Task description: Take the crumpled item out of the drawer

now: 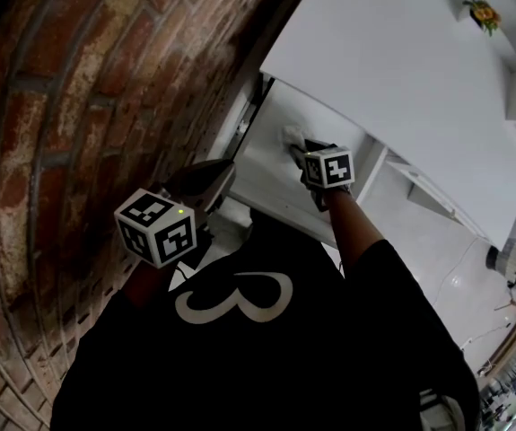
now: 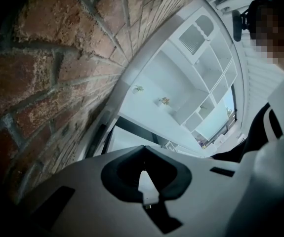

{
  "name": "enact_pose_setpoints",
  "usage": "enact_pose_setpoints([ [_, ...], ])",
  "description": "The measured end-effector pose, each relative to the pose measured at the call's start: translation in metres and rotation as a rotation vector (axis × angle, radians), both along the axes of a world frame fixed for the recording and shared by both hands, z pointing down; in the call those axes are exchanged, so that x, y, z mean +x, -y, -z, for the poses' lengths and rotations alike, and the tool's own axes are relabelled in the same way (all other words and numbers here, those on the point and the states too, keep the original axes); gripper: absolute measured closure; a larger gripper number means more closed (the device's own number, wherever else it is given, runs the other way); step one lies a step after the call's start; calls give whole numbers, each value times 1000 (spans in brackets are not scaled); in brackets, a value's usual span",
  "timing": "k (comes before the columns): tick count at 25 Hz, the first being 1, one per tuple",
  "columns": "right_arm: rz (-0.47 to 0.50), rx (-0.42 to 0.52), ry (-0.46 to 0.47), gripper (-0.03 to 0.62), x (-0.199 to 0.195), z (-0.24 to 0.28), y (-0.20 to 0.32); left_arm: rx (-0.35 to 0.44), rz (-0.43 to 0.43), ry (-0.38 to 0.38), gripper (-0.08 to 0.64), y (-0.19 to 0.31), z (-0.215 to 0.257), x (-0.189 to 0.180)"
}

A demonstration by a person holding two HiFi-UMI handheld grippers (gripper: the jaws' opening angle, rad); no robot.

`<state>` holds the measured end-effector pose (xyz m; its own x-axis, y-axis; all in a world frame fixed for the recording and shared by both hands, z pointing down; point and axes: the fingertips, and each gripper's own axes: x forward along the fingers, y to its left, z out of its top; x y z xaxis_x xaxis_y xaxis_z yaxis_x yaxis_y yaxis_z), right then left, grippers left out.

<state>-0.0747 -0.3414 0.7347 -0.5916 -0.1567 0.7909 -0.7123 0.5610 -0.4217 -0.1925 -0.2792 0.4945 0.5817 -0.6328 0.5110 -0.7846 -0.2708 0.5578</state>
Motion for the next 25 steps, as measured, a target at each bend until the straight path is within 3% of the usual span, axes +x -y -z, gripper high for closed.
enact_pose_setpoints([
  [6,-13,4,69,436,-3,28,-3,13,-5,1,557,-4,6,4],
  [25,73,271,226,435,-7,179,-40,103,-19,-29,557,-37,43,22],
])
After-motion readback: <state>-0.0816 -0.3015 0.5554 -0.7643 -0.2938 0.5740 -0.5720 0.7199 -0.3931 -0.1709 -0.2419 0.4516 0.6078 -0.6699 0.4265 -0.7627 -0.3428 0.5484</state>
